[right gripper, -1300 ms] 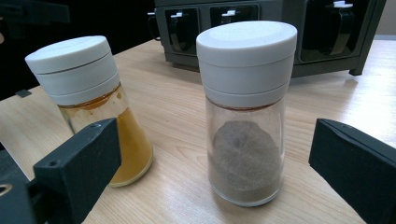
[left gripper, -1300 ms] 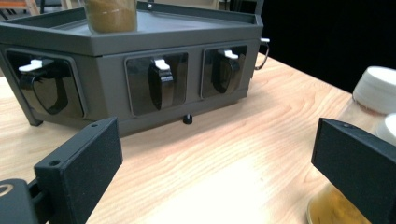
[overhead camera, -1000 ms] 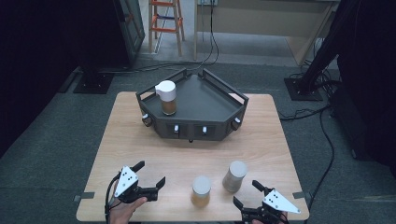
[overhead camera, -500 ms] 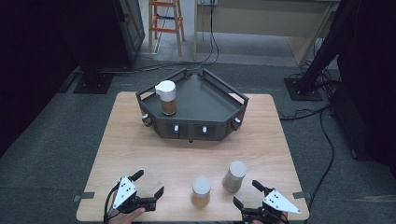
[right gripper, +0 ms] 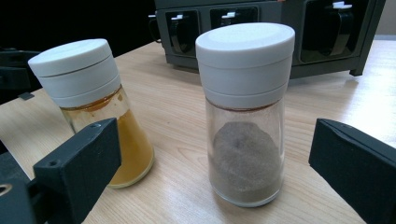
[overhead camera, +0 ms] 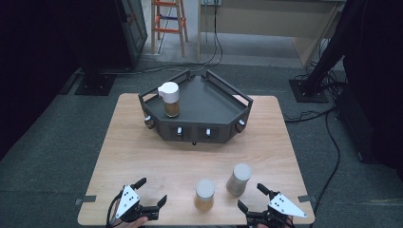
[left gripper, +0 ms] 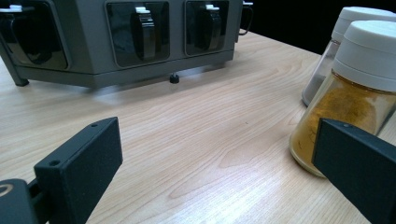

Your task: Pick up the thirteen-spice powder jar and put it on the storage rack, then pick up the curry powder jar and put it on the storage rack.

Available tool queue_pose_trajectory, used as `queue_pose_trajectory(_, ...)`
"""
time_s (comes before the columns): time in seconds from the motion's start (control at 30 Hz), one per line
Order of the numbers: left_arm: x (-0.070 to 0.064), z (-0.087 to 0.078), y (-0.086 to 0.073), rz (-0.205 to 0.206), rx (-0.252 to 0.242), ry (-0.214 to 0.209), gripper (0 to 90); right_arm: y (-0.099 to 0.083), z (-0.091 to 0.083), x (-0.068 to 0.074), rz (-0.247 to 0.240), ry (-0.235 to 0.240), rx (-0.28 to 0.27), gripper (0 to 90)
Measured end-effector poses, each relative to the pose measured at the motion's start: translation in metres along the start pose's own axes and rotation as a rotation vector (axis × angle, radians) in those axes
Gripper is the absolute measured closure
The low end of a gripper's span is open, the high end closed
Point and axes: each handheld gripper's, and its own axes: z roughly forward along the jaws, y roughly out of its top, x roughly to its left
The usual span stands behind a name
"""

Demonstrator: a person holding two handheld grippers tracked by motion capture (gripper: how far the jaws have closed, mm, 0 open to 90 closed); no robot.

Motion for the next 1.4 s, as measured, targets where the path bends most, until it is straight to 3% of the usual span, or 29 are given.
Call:
queue_pose_trajectory(0.8,0.000,-0.002,-0.005,-0.014,0.012,0.008,1.7,0.001,-0.001,0.002,-0.006,0.006,-0.006,2.2)
queue_pose_trajectory(1.4,0.001,-0.007,-0.008,-0.011,0.000,0.013,1.7,0.007,-0.008,0.011,-0.036,0.040,-0.017,2.2)
